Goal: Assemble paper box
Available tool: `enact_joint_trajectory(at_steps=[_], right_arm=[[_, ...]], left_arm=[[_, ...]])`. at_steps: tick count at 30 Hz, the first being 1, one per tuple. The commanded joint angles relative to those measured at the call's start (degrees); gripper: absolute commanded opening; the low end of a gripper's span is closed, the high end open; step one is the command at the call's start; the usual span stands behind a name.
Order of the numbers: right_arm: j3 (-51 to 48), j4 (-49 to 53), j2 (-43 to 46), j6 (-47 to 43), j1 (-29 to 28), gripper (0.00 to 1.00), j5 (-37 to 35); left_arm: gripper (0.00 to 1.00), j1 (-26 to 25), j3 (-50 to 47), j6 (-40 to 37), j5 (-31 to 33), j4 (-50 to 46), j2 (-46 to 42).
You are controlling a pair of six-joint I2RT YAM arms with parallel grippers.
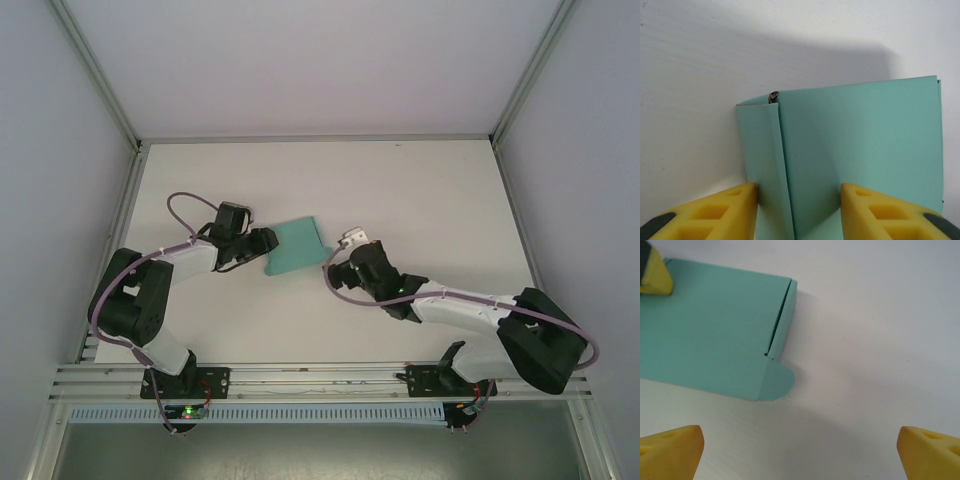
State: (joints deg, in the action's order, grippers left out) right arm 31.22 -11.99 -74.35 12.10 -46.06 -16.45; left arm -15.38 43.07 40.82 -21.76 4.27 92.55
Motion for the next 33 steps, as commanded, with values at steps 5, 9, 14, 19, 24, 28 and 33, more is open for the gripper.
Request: enact_joint_trajectory(at_steps=[5,9,14,19,24,28,33], right_arm=[[5.87,0.76,0.80,10.16,13.34,0.98,22.49],[10.65,1.79,-3.83,13.49,17.99,0.98,32.61],[16.95,3.62,-11.94,15.29,20.40,0.98,41.35],[22.51,2.76,-20.32,17.85,20.63,0.98,50.49],[26.73,3.22,-27.35,20.23,20.42,0.98,55.14],[29.81,3.71,-32.68,22.78,19.85,0.96,58.79],[31.69,-4.51,-38.51,29.43,19.46,0.83,64.77]], left_arm=[[0.36,3.70,-7.50,0.95,-11.27,13.67,2.98],[0.30,6.47,-11.27,5.18,-16.50,23.42,4.76],[0.23,8.54,-14.06,7.89,-19.25,30.01,6.46],[0.21,10.19,-16.54,10.08,-22.41,36.51,8.55],[0.20,11.25,-17.88,12.32,-24.64,42.65,11.00],[0.20,11.25,-17.76,11.22,-24.32,41.66,10.55],[0.21,11.23,-17.74,8.95,-23.64,38.96,8.52]])
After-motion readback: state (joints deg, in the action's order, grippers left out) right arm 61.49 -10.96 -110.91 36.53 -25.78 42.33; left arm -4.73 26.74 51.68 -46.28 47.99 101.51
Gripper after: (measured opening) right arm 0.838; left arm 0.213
